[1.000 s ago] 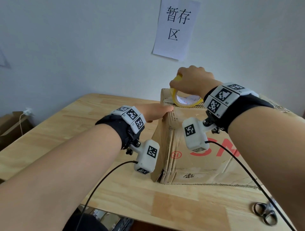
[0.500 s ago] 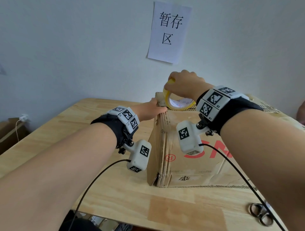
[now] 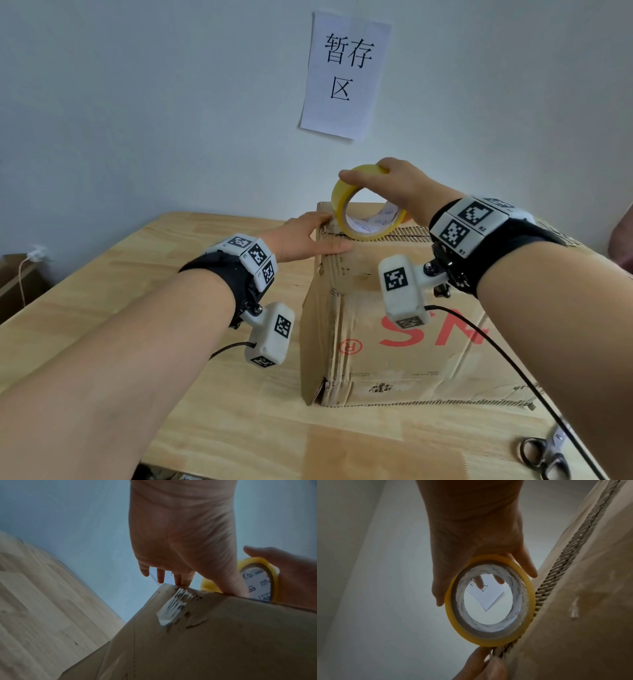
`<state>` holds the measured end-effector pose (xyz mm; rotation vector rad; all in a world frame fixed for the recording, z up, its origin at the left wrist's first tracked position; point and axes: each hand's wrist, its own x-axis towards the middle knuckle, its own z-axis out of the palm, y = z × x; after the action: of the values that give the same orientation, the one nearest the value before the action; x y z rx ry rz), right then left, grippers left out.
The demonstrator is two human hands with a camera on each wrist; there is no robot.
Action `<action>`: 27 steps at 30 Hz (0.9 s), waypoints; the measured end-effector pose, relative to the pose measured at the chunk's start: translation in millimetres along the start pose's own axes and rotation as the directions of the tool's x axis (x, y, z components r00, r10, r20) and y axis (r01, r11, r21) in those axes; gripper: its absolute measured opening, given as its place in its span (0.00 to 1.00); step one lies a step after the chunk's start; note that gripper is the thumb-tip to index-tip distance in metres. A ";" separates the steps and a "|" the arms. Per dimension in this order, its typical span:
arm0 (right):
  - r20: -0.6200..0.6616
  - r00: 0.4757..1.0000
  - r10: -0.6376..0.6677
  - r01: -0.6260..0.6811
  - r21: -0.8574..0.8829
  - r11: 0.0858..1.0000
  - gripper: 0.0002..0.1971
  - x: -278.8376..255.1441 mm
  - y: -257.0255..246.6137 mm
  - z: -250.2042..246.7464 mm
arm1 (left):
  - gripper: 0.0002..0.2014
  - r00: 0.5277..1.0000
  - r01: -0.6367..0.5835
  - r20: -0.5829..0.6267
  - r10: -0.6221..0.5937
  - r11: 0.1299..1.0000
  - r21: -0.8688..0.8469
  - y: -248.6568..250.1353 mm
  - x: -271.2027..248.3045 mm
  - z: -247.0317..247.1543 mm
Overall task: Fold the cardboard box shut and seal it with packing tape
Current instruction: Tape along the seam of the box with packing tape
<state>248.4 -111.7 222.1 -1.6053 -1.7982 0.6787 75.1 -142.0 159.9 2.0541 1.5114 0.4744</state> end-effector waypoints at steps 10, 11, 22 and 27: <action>-0.071 0.996 0.051 -0.053 -0.025 0.998 0.27 5.6 -7.8 6.0 | 0.30 0.999 -0.006 0.046 0.008 0.999 -0.044 -0.8 2.9 -3.8; -0.085 0.995 0.043 -0.048 -0.058 0.997 0.25 4.4 -8.1 3.7 | 0.29 0.998 -0.014 0.055 0.017 0.999 -0.042 -1.6 3.3 -3.7; -0.114 0.992 -0.053 0.000 -0.422 0.907 0.30 -2.5 23.9 -35.0 | 0.37 0.997 -0.003 0.079 -0.005 0.995 0.100 0.4 3.9 0.7; -0.105 0.993 -0.048 -0.002 -0.428 0.904 0.27 3.4 26.5 -33.9 | 0.34 0.994 -0.095 -0.009 0.107 0.912 0.400 5.2 3.9 -1.4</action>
<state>291.0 -106.1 225.8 -1.8541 -1.9705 0.1757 79.5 -139.2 164.0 2.4559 1.6315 0.2488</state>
